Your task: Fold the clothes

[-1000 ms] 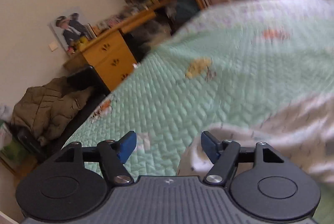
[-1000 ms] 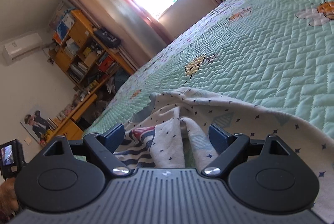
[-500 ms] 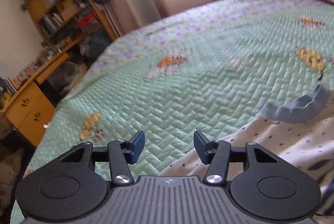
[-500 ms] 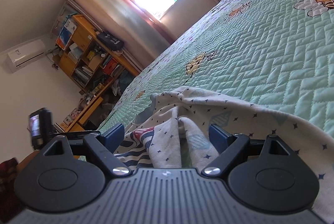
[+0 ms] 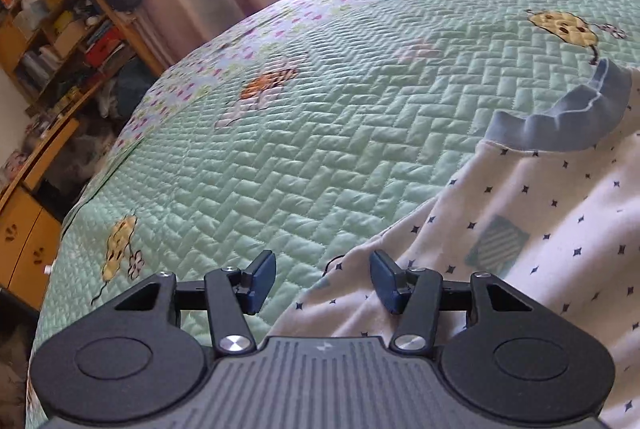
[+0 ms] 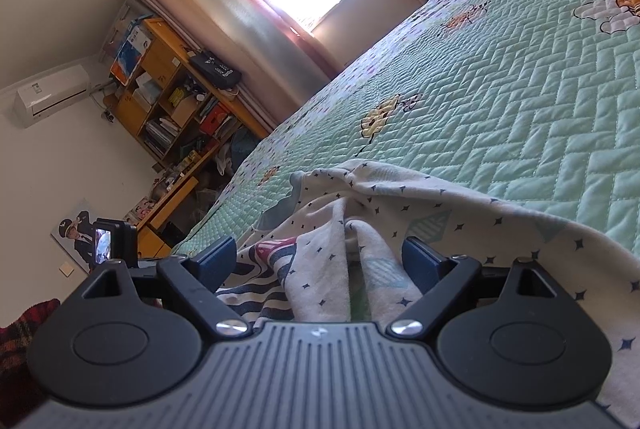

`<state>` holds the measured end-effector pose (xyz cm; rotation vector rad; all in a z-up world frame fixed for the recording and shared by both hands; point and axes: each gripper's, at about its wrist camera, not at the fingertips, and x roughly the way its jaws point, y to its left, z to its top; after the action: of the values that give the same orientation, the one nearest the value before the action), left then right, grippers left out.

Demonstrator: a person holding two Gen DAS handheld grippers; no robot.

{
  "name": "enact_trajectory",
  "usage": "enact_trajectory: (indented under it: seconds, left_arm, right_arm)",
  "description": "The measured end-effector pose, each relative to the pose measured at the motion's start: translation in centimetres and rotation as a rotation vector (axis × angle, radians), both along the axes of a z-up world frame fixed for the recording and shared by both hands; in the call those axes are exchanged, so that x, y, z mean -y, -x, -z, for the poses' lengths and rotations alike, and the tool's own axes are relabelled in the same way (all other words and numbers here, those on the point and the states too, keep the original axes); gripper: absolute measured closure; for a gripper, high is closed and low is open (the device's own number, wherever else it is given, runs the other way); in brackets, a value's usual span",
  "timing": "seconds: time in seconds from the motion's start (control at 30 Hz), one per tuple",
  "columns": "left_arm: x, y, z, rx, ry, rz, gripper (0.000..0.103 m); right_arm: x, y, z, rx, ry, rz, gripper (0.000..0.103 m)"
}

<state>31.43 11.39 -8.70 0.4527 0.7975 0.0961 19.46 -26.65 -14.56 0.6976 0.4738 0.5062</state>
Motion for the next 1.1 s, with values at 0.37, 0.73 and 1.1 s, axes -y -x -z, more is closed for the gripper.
enact_trajectory:
  seconds: [0.37, 0.73, 1.1]
  left_arm:
    - [-1.1, -0.6, 0.2, -0.095, 0.162, 0.116, 0.051]
    - [1.7, -0.1, 0.7, -0.140, 0.054, 0.203, 0.095]
    - [2.3, -1.1, 1.1, 0.009, -0.176, -0.015, 0.055]
  right_arm:
    - [-0.4, -0.1, -0.1, -0.003, 0.026, 0.000, 0.012]
    - [-0.8, -0.2, -0.1, -0.005, 0.042, 0.001, 0.012]
    - [-0.4, -0.1, 0.0, -0.004, 0.030, 0.001, 0.012]
